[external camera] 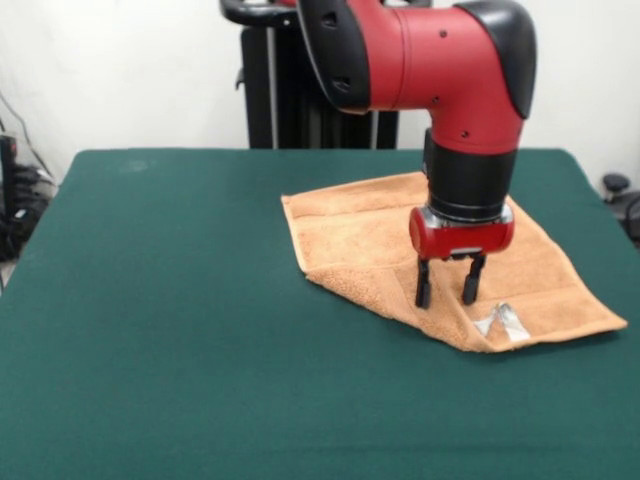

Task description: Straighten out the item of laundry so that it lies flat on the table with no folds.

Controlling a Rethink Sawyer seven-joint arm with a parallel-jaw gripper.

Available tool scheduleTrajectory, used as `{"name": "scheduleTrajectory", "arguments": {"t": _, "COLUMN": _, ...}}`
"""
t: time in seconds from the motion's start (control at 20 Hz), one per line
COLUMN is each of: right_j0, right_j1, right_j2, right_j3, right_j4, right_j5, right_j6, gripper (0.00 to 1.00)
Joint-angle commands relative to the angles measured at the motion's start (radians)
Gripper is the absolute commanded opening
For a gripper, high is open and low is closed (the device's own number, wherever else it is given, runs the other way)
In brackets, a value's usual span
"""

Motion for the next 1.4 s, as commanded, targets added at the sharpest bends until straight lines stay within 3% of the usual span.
{"name": "scheduleTrajectory", "arguments": {"t": 0.05, "right_j0": -0.029, "right_j1": 0.071, "right_j2": 0.119, "right_j3": 0.01, "right_j4": -0.014, "right_j5": -0.03, "right_j6": 0.058, "gripper": 1.0}}
{"name": "scheduleTrajectory", "arguments": {"t": 0.85, "right_j0": -0.048, "right_j1": 0.04, "right_j2": 0.123, "right_j3": 0.005, "right_j4": -0.02, "right_j5": 0.005, "right_j6": 0.037, "gripper": 1.0}}
{"name": "scheduleTrajectory", "arguments": {"t": 1.4, "right_j0": -0.204, "right_j1": -0.04, "right_j2": 0.186, "right_j3": 0.023, "right_j4": -0.068, "right_j5": 0.11, "right_j6": -0.102, "gripper": 1.0}}
